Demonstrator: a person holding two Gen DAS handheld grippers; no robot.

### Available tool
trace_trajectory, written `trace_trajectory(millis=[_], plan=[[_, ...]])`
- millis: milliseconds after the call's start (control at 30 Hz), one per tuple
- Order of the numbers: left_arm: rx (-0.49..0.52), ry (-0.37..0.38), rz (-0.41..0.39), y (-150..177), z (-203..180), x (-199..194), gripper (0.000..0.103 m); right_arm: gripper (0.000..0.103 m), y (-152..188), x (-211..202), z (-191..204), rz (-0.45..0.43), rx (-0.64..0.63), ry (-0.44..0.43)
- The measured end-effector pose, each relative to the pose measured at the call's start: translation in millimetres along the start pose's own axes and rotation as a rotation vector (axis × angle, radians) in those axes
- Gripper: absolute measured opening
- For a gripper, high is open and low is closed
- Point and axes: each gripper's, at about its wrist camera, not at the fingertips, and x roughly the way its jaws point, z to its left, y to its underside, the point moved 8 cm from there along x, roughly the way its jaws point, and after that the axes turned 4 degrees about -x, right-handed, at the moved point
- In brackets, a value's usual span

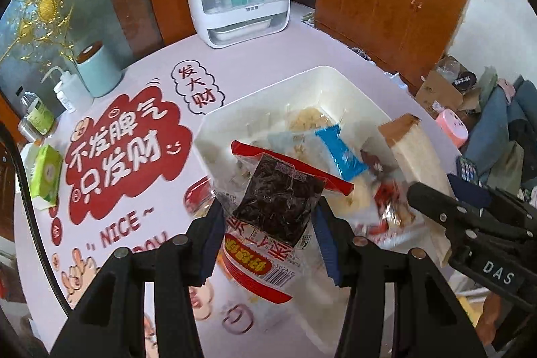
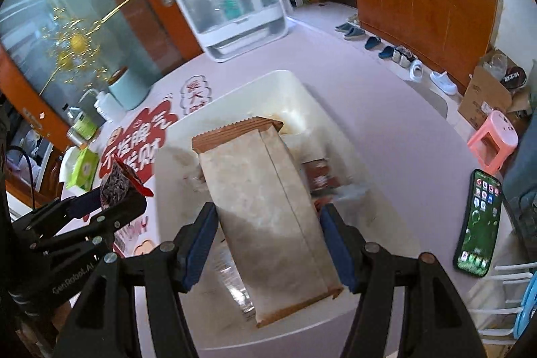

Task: Organize snacks
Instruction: 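Carry the paper bar and dried-fruit bag into the tray and open both grippers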

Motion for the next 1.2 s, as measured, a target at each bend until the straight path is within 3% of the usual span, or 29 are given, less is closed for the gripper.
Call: trace_trajectory(millis=[200,433,500,633,667,967,1200], plan=[[-0.041,-0.032,0.02,-20.6,-11.1,31.3,0.05,0.064,-14.4,18.0,-18.6,0.028,0.0,-0.021],[-0.077,-0.074,0.043,-32.8,-7.0,55.4,0.052,0.065,-22.7,41.2,-13.8,0.068,-0.037,-0.049],[-0.082,-0.086,0.05,-32.9,-4.2,59.2,0.055,0.065,-21.5,46.4,-12.4,0.075,-0.048,-0.054],[-0.099,-0.108,0.064,-29.8,3.0,62.4,0.087,0.073,-17.8,53.7,-8.2,0.084,-0.081,-0.04],[-0.102,-0.118,0.058,-29.3,6.7,61.7,0.089,0.076,-17.2,53.3,-9.0,0.079,-0.084,-0.034],[-0.115,-0.126,0.069,-19.6,20.8,51.0,0.097,0.077,-8.2,46.4,-2.6,0.071,-0.119,-0.021],[-0.057,-0.132,0.062,-15.8,24.4,25.7,0.097,0.077,-2.5,31.8,2.5,0.058,-0.114,-0.006]])
